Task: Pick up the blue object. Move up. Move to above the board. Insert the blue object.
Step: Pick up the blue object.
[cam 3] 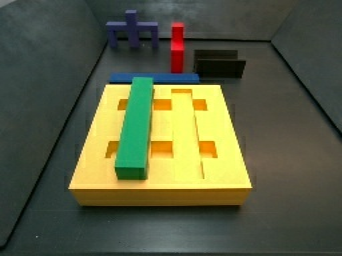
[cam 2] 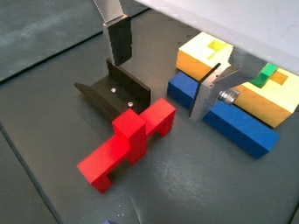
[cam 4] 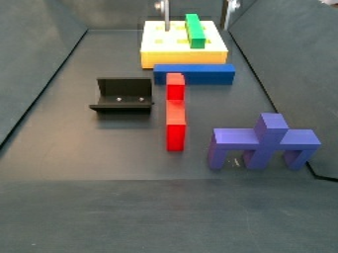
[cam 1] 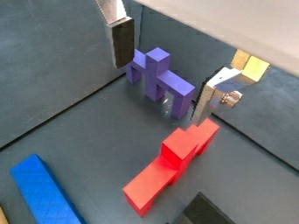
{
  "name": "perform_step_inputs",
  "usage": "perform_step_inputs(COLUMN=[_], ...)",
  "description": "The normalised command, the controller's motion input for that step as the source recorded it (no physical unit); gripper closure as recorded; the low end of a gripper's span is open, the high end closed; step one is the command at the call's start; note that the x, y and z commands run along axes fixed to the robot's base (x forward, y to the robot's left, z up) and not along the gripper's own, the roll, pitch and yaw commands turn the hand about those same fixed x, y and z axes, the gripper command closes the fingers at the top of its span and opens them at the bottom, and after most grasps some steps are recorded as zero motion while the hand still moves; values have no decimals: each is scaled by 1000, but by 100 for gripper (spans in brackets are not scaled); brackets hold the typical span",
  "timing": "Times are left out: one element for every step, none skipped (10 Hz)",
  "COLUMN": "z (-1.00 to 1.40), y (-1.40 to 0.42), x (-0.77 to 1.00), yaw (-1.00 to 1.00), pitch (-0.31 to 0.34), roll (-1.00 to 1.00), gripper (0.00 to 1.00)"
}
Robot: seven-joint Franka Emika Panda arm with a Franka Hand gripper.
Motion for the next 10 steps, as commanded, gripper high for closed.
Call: perform_step_inputs(z=[0,0,0,0,0,0,0,0,-109,-57], y=[-189,-134,-140,-231,-534,-851,-863,-831,-580,-557], x=[0,0,0,6,31,57,43,31,0,0], yaw=[-871,-914,-909,-814,-580,-369,-374,-403,-611,-637], pitch=[-80,-74,-66,-67,-39,0,0,0,-83,-44], roll=[-149,-157,-160,-170,-127,-31,-19,-20,-39,-36], gripper=[0,0,0,0,0,0,0,0,0,0])
